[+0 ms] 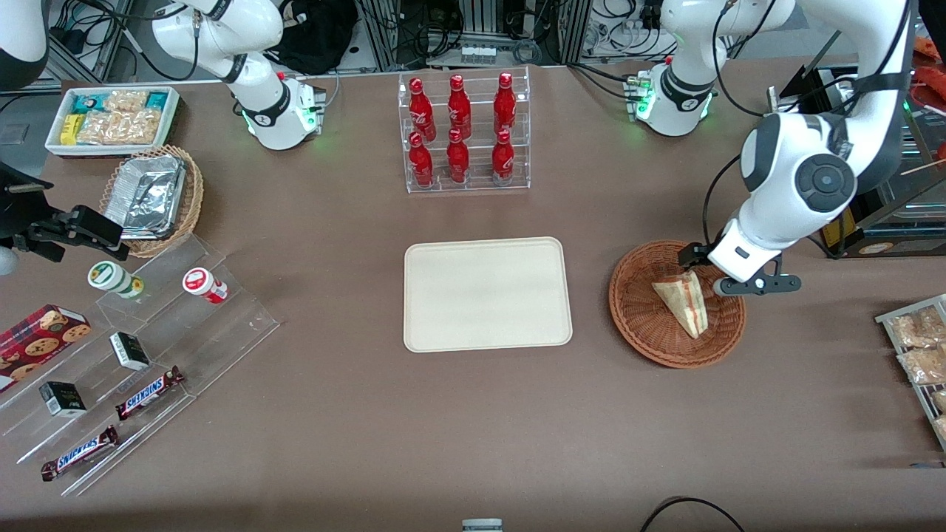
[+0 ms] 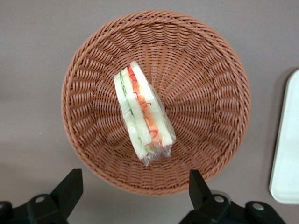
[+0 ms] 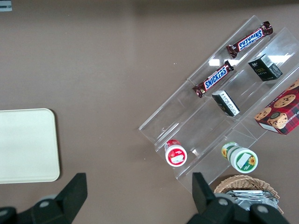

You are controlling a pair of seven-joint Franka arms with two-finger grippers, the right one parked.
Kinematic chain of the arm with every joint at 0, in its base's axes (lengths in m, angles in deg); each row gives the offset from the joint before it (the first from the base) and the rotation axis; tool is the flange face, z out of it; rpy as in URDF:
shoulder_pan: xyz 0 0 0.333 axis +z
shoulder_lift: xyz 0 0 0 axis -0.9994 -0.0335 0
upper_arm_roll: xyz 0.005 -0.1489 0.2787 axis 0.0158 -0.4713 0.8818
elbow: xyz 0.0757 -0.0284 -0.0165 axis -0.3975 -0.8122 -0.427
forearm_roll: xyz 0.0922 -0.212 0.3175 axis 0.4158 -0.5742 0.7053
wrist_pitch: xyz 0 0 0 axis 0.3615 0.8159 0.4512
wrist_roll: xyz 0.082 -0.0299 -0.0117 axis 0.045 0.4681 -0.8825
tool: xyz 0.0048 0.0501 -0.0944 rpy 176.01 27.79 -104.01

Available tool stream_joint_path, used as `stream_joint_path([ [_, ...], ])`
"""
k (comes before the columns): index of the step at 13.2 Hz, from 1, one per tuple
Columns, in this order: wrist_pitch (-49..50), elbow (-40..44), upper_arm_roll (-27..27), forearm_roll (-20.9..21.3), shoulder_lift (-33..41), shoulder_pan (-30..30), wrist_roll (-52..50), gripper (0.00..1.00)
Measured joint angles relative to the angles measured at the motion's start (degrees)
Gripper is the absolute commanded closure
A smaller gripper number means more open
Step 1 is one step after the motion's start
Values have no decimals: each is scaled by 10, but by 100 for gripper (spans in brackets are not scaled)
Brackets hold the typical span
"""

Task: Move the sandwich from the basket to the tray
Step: 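Move the left gripper down over the wrapped sandwich in the wicker basket, then close the left gripper on the sandwich and lift it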

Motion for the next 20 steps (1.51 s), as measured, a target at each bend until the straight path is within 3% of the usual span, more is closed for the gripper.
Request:
stream_joint_path([
  [7,-133,-69,0,-1,-16,0,-242,0],
  [10,-177,-79,0,-1,-49,0,-281,0],
  [11,-186,-79,0,-1,-60,0,-283,6],
  [13,-203,-79,1,-1,-78,0,-285,69],
  [14,-207,-79,1,-1,-83,0,-286,85],
  [16,-209,-77,2,-1,-85,0,-286,92],
  [20,-193,-58,1,-1,-79,0,-283,94],
])
